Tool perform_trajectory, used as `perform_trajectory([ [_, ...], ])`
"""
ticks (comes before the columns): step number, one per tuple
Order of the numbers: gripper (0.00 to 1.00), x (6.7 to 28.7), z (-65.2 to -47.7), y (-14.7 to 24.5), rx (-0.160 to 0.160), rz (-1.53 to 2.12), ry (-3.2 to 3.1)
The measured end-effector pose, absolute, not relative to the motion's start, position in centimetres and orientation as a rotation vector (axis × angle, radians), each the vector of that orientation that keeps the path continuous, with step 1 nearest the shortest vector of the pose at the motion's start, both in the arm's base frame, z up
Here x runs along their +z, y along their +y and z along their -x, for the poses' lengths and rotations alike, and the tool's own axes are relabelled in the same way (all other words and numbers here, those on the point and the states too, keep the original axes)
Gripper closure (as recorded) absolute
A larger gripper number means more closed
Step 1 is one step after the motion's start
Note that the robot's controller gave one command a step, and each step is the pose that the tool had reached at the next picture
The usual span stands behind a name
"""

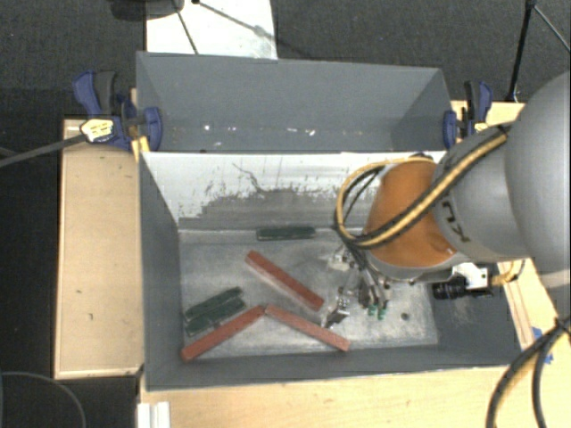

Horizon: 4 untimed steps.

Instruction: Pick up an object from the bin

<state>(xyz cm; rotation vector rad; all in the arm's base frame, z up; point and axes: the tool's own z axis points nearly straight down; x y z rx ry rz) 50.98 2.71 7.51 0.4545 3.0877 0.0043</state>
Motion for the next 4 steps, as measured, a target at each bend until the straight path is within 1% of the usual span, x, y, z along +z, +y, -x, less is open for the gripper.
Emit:
perform_trajectory([
  [1, 0.0, 7.5, -50.9, 2.7, 0.004, -0.452, 3.09],
  [2, 1.0, 7.5, -52.3, 8.0, 0.008, -0.547, 3.083],
  [3, 1.0, 7.5, -52.3, 8.0, 0.008, -0.545, 3.083],
  [4, 1.0, 20.5, -53.1, 10.0, 0.0, -0.544, 3.093],
])
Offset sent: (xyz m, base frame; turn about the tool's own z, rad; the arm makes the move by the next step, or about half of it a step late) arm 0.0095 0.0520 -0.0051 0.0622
